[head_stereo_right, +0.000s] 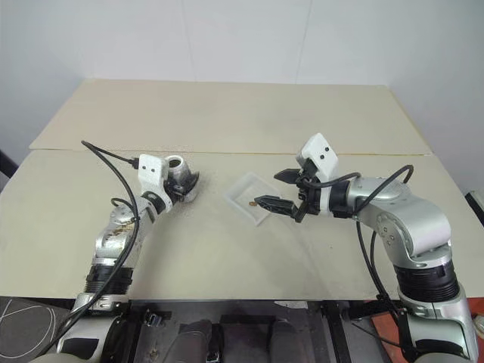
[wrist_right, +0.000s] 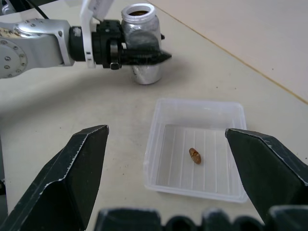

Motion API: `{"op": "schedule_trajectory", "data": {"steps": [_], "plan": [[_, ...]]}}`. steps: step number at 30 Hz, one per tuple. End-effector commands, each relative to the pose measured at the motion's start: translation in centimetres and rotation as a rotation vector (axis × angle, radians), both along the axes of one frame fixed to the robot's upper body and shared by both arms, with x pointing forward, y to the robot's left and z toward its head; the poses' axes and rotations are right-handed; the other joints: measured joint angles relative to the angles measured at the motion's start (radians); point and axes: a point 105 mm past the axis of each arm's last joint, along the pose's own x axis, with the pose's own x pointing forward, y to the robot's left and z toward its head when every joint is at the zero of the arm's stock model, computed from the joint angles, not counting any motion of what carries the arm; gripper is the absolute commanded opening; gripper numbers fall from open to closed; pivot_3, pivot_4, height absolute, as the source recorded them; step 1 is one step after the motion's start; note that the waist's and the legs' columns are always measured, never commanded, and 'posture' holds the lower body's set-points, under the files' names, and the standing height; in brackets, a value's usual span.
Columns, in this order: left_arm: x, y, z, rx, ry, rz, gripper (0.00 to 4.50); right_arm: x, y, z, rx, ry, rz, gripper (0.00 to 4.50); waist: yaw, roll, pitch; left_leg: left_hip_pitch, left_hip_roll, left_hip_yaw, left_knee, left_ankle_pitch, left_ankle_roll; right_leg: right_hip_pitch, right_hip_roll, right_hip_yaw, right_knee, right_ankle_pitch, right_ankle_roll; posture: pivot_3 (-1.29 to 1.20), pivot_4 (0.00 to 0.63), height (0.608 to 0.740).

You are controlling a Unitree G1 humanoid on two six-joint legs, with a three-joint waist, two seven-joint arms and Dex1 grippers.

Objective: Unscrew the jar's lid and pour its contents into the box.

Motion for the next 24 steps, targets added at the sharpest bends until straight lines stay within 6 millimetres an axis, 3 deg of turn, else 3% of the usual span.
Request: {"op": "schedule_trajectory", "data": {"steps": [1,5,13,18,24], "plan": [[-0.5,0.6,1.2,0.042,-0.054,-0.005,4.47,-0.4,-0.1,1.2,-0.008,-0.070,0.004,4.50,0.000,0.000,0.000,0.000,0.000,0.000,0.000,0.000,0.000,0.000,0.000,0.000,0.000,0.000,0.000,0.00,0.150,0.740],[-3.0,2.5,3.2,0.106,-0.104,-0.066,4.47,-0.7,-0.6,1.2,-0.016,-0.069,-0.009,4.50,-0.009,0.000,0.000,0.000,0.001,0.000,0.000,0.000,0.000,-0.001,0.000,0.001,0.000,0.000,0.000,0.00,0.150,0.740],[-11.4,7.1,7.2,0.235,-0.097,-0.371,4.47,-0.5,-1.9,0.9,-0.036,-0.069,-0.047,4.50,-0.024,0.000,0.000,0.002,0.002,0.002,-0.003,0.000,0.000,-0.001,-0.002,0.002,0.000,0.000,-0.001,0.00,0.150,0.740],[-15.6,9.7,9.1,0.214,-0.118,-0.492,4.47,-0.5,-2.7,0.8,-0.051,-0.070,-0.029,4.50,-0.020,0.000,0.000,0.005,0.002,0.003,-0.005,0.000,-0.001,0.000,-0.002,0.001,0.000,-0.001,-0.002,0.00,0.150,0.740],[-17.0,9.9,10.2,0.205,-0.110,-0.525,4.47,-0.9,-3.2,1.2,-0.055,-0.096,0.022,4.50,-0.018,0.000,0.000,0.006,0.002,0.003,-0.005,0.000,-0.001,0.001,-0.002,0.001,0.000,-0.002,-0.002,0.00,0.150,0.740]]}}
